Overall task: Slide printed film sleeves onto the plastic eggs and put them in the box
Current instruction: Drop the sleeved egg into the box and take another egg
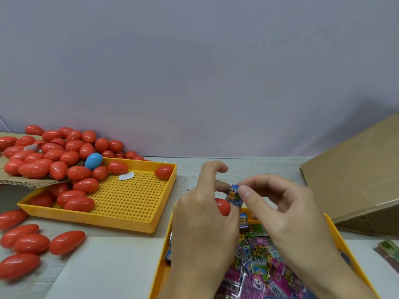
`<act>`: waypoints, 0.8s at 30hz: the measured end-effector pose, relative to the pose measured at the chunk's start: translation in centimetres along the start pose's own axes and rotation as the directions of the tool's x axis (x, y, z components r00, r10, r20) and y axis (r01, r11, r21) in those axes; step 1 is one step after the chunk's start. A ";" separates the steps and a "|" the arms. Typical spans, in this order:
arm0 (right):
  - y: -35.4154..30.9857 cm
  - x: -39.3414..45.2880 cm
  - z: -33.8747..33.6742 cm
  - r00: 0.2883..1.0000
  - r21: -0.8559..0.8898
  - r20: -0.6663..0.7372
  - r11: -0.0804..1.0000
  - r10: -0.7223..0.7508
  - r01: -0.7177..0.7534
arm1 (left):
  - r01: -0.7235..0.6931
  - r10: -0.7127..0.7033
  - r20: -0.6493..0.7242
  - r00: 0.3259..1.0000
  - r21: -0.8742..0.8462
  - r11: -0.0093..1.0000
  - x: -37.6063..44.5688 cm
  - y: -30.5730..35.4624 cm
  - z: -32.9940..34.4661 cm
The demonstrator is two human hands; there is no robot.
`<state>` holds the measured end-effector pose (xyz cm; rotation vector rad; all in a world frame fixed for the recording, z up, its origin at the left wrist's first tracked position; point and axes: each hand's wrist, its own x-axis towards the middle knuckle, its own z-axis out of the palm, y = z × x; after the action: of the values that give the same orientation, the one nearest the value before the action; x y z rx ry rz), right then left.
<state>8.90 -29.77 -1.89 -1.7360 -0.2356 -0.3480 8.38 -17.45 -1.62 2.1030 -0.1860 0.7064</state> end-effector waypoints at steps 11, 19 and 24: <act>-0.4 0.1 0.0 0.999 -0.061 0.043 0.998 0.024 -0.021 | -0.010 0.010 0.033 0.999 0.000 1.000 0.0 -0.8 0.2; -0.2 0.2 -0.3 0.999 0.056 0.010 0.998 0.031 -0.032 | -0.017 0.020 0.053 0.998 -0.061 0.998 0.2 -0.9 0.5; 0.4 0.7 -0.8 0.979 0.231 -0.157 0.968 0.133 -0.094 | 0.055 -0.032 0.183 0.983 -0.124 0.991 -0.1 -0.9 0.5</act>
<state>9.63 -30.61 -1.87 -1.4825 -0.0468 -0.3703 8.79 -17.32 -2.52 2.0402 -0.2775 0.4649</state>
